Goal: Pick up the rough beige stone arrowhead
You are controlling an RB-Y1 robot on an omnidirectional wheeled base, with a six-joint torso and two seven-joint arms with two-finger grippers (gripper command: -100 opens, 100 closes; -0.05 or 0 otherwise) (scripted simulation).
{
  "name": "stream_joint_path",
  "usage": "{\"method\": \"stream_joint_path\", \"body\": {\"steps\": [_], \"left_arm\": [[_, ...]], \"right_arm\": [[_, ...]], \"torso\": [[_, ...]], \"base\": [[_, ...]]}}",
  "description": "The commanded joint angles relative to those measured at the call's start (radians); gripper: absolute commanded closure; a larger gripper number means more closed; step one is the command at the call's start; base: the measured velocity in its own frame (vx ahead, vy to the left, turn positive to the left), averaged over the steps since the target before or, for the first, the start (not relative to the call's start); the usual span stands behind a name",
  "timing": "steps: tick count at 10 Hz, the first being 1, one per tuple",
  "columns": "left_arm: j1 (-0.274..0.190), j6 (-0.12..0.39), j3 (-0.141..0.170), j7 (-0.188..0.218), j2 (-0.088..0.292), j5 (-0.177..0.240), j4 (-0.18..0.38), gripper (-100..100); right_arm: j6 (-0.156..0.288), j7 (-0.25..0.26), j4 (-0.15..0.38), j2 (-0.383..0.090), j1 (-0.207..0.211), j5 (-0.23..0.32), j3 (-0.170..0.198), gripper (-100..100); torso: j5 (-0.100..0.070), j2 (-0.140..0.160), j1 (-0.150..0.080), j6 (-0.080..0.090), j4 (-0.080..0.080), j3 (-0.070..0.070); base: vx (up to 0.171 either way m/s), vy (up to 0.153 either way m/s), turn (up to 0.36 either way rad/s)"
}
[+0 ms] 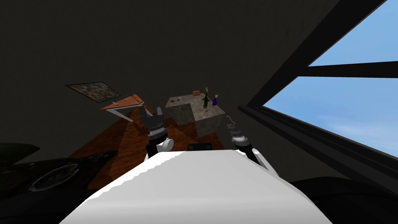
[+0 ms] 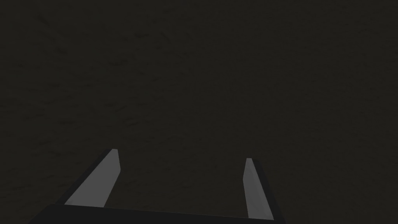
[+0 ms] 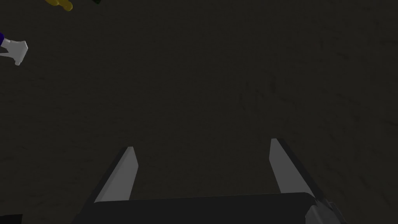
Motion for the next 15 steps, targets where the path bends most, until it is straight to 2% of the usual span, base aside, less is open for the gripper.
{"method": "stream_joint_path", "body": {"steps": [1, 3, 4, 5, 6, 8, 9, 10, 11, 12, 13, 14, 15], "left_arm": [[0.0, 0.0, 0.0, 0.0, 0.0, 0.0, 0.0, 0], [0.0, 0.0, 0.0, 0.0, 0.0, 0.0, 0.0, 0], [0.0, 0.0, 0.0, 0.0, 0.0, 0.0, 0.0, 0], [0.0, 0.0, 0.0, 0.0, 0.0, 0.0, 0.0, 0], [0.0, 0.0, 0.0, 0.0, 0.0, 0.0, 0.0, 0], [0.0, 0.0, 0.0, 0.0, 0.0, 0.0, 0.0, 0], [0.0, 0.0, 0.0, 0.0, 0.0, 0.0, 0.0, 0], [0.0, 0.0, 0.0, 0.0, 0.0, 0.0, 0.0, 0], [0.0, 0.0, 0.0, 0.0, 0.0, 0.0, 0.0, 0], [0.0, 0.0, 0.0, 0.0, 0.0, 0.0, 0.0, 0], [0.0, 0.0, 0.0, 0.0, 0.0, 0.0, 0.0, 0], [0.0, 0.0, 0.0, 0.0, 0.0, 0.0, 0.0, 0], [0.0, 0.0, 0.0, 0.0, 0.0, 0.0, 0.0, 0]], "right_arm": [[0.002, 0.022, 0.012, -0.031, 0.01, 0.013, 0.008, -100], [-0.024, 0.082, 0.084, -0.098, 0.058, 0.055, 0.03, -100], [-0.024, 0.082, 0.086, -0.117, 0.058, 0.055, 0.03, -100], [-0.036, 0.113, 0.127, -0.155, 0.081, 0.077, 0.041, -100], [-0.036, 0.113, 0.127, -0.163, 0.081, 0.077, 0.041, -100], [-0.059, 0.173, 0.204, -0.234, 0.124, 0.121, 0.065, -100], [-0.059, 0.173, 0.22, -0.261, 0.124, 0.121, 0.065, -100], [-0.07, 0.202, 0.271, -0.293, 0.145, 0.144, 0.077, -100], [-0.07, 0.202, 0.271, -0.313, 0.145, 0.144, 0.077, -100], [-0.08, 0.231, 0.318, -0.352, 0.165, 0.166, 0.088, -100], [-0.08, 0.231, 0.324, -0.366, 0.165, 0.166, 0.088, -100], [-0.09, 0.26, 0.358, -0.404, 0.184, 0.188, 0.099, -100], [-0.09, 0.26, 0.379, -0.421, 0.184, 0.188, 0.099, -100]], "torso": [[0.0, 0.0, 0.0, 0.0, 0.0, 0.0], [0.0, -0.002, -0.001, 0.0, 0.0, -0.001], [0.0, -0.002, 0.0, 0.0, 0.0, -0.001], [0.0, -0.003, -0.001, 0.0, 0.0, -0.002], [0.0, -0.004, -0.001, 0.0, -0.001, -0.002], [0.0, -0.005, -0.002, 0.0, -0.001, -0.003], [0.0, -0.004, -0.001, 0.0, -0.001, -0.002], [0.0, -0.005, -0.002, 0.001, -0.001, -0.003], [0.0, -0.006, -0.002, 0.0, -0.001, -0.003], [0.0, -0.006, -0.003, 0.001, -0.001, -0.003], [-0.001, -0.006, -0.003, 0.0, -0.001, -0.003], [-0.001, -0.007, -0.003, 0.001, -0.001, -0.004], [-0.001, -0.007, -0.003, 0.0, -0.001, -0.004]], "base": [[-0.077, 0.037, 0.069], [-0.07, 0.054, 0.23], [-0.051, 0.048, 0.103], [-0.038, 0.055, 0.223], [-0.028, 0.036, 0.112], [-0.037, 0.052, 0.351], [-0.026, 0.044, 0.129], [-0.017, 0.052, 0.268], [-0.014, 0.032, 0.162], [-0.008, 0.036, 0.34], [0.0, 0.022, 0.155], [0.002, 0.037, 0.321], [0.009, 0.028, 0.197]]}}
